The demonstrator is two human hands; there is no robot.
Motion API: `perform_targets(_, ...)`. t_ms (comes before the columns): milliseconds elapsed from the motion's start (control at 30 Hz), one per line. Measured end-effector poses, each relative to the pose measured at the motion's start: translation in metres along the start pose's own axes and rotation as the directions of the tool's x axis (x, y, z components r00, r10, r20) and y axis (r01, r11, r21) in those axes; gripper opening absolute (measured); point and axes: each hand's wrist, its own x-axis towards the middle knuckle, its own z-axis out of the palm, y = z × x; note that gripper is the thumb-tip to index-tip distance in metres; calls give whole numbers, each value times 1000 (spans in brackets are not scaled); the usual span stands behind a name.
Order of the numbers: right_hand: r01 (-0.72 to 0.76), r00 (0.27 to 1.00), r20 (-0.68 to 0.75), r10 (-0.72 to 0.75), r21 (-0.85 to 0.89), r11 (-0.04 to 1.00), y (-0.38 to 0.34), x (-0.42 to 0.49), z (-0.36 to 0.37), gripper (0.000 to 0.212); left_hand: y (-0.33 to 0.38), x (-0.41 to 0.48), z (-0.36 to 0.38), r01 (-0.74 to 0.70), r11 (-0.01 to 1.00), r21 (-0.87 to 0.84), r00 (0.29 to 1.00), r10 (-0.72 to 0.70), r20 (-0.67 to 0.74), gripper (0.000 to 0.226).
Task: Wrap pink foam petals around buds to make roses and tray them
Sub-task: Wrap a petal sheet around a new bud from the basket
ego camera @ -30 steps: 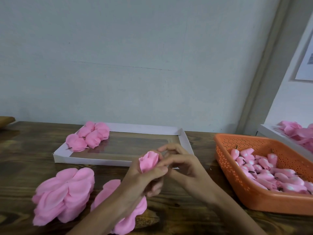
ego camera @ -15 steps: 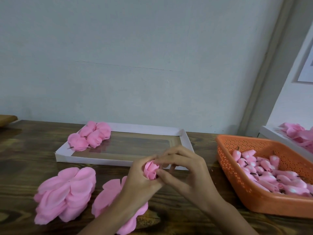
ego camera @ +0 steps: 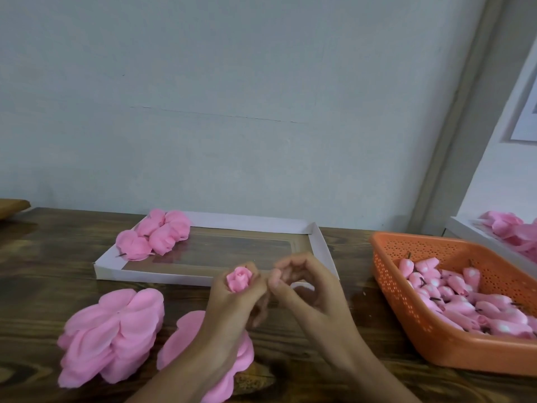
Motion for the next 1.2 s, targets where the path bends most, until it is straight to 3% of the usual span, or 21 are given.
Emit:
perform_targets(100, -64, 998, 20, 64, 11, 998, 3, -4, 7, 18, -2, -2, 6, 53, 982, -182, 994, -70, -89, 25)
perform_targets(133, -74, 997, 31, 74, 6, 997, 3, -4, 9, 23, -4, -2, 7, 79, 971, -227, 992, -98, -76, 33)
perform_targets(200, -83, 995, 57, 84, -21, 996, 5, -6, 14, 34, -5, -1, 7, 118, 959, -256, 991, -130, -29, 48)
perform_targets(300, -73, 997, 15, 73, -40, 997, 11, -12, 25, 44, -5, -4, 10, 144, 963, -230, 990, -139, 35, 43)
perform_targets(467, -61, 991, -116, 61, 5, 998, 13, -10, 25, 32, -3, -9, 9, 141, 943, -303, 983, -96, 159, 69)
perform_targets(600, -18, 993, -113, 29, 100, 995, 9, -5, 20, 32, 3, -7, 0, 151, 931, -331, 956, -53, 288, 70)
perform_targets(833, -68, 990, -95, 100, 294, 953, 7, 0, 16, 26, 8, 0, -3, 109, 949, -294, 962, -27, 270, 58)
perform_targets(1033, -175, 984, 97, 151, 332, 927, 6, 0, 19, 20, 20, -6, -2, 72, 977, -198, 930, 6, 368, 39)
perform_targets(1100, -267, 961, 178, 213, 387, 882, 4, 0, 22, 26, 25, -9, -2, 83, 985, -152, 920, -17, 392, 25)
perform_targets(1200, -421, 907, 255, 335, 533, 734, 3, 2, 30, 29, 27, -12, 0, 45, 997, -59, 923, -19, 385, 12)
